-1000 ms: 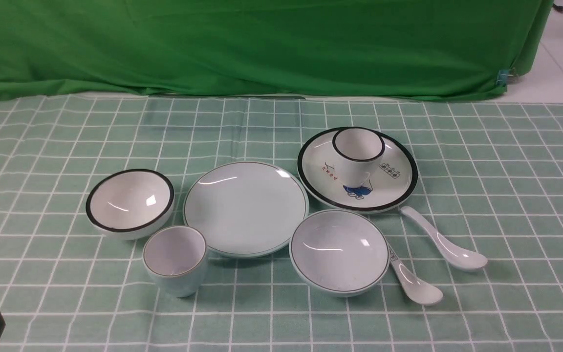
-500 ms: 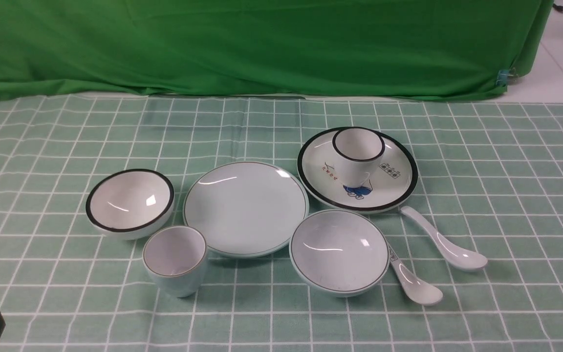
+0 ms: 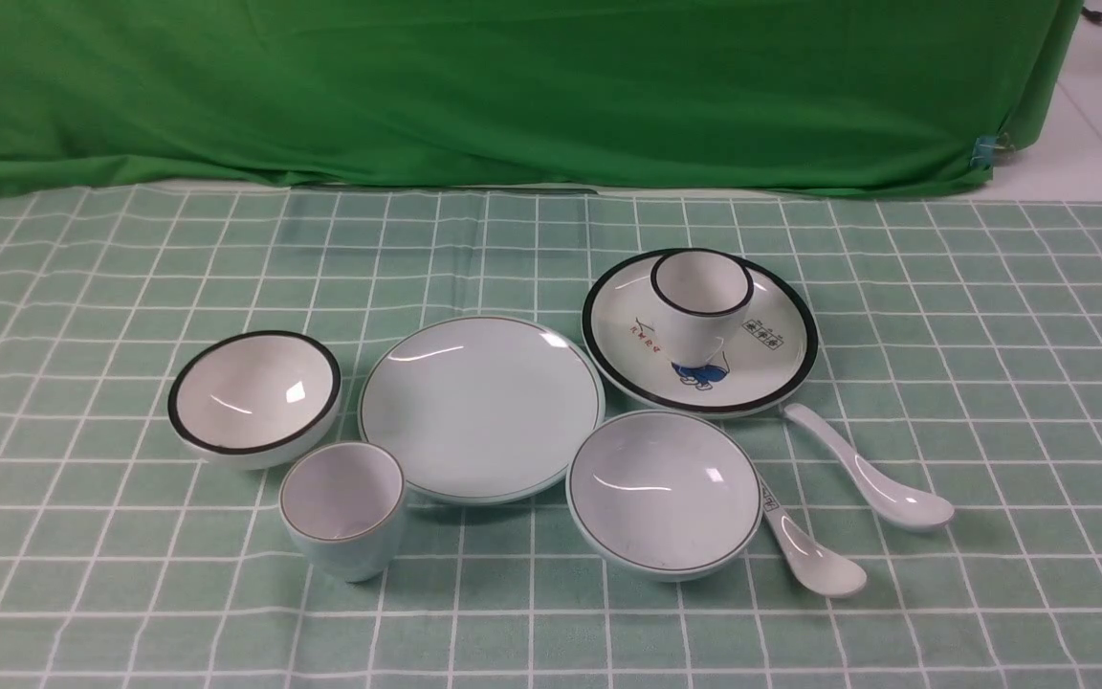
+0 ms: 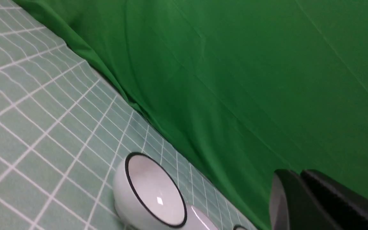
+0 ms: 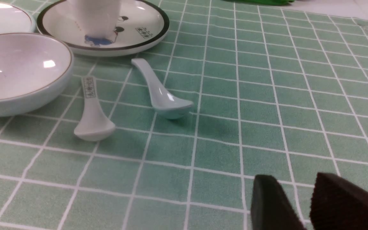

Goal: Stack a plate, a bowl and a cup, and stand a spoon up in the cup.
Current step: Use the right arm to grab a blue rice bowl

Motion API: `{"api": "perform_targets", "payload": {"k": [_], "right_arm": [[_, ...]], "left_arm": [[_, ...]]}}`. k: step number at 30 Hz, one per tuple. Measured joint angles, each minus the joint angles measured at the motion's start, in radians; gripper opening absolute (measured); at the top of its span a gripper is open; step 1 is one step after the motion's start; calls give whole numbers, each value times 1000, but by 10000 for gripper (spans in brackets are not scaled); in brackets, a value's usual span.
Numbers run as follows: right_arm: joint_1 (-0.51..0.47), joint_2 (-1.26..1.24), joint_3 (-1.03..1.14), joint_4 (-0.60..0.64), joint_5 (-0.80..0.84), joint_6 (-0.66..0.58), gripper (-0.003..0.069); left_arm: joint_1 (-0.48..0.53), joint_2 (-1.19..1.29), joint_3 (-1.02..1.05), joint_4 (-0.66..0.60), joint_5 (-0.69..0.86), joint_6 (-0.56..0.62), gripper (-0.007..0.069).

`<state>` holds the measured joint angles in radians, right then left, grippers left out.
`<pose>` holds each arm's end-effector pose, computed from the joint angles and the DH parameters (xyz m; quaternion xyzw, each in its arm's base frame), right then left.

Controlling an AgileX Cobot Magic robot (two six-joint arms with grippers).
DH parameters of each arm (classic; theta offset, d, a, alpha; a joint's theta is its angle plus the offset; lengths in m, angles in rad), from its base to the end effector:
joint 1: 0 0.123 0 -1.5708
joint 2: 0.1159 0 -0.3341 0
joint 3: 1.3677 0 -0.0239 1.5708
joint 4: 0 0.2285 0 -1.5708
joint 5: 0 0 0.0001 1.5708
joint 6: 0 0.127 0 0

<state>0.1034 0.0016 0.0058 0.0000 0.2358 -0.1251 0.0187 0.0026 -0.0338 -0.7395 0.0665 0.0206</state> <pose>0.0194 0.0020 0.1844 -0.0866 0.7551 -0.0071 0.6498 0.0190 -0.0054 0.2219 -0.2302 0.6422 -0.2647 0.6815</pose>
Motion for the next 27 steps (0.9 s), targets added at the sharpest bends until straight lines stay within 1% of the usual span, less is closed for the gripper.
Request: {"api": "perform_targets", "payload": {"k": [1, 2, 3, 4, 6, 7, 8, 10, 12, 14, 17, 19, 20, 21, 23, 27], "right_arm": [[0, 0, 0, 0, 0, 0, 242], [0, 0, 0, 0, 0, 0, 242], [0, 0, 0, 0, 0, 0, 242], [0, 0, 0, 0, 0, 0, 242], [0, 0, 0, 0, 0, 0, 242], [0, 0, 0, 0, 0, 0, 242], [0, 0, 0, 0, 0, 0, 242], [0, -1, 0, 0, 0, 0, 242], [0, -1, 0, 0, 0, 0, 242], [0, -1, 0, 0, 0, 0, 242], [0, -1, 0, 0, 0, 0, 242], [0, -1, 0, 0, 0, 0, 242], [0, -1, 0, 0, 0, 0, 242], [0, -1, 0, 0, 0, 0, 242], [0, -1, 0, 0, 0, 0, 242], [0, -1, 0, 0, -1, 0, 242]], "left_arm": [[0, 0, -8, 3, 0, 4, 17], [-11, 35, -104, 37, 144, 68, 17], [-17, 56, -156, 48, 190, 107, 17], [-17, 64, -170, 50, 206, 107, 17], [-30, 233, -373, 72, 463, 259, 17], [-30, 318, -436, 80, 562, 304, 17], [-30, 333, -460, 81, 577, 322, 17], [-30, 508, -576, 98, 723, 419, 17], [-33, 619, -651, 102, 794, 471, 17], [-52, 719, -701, 102, 819, 495, 17], [-156, 886, -767, 125, 813, 549, 17], [-239, 943, -782, 151, 782, 558, 17], [-258, 955, -783, 156, 772, 559, 17], [-327, 989, -787, 174, 731, 564, 17], [-421, 1024, -787, 188, 644, 570, 17], [-527, 1035, -787, 189, 549, 575, 17]]}}
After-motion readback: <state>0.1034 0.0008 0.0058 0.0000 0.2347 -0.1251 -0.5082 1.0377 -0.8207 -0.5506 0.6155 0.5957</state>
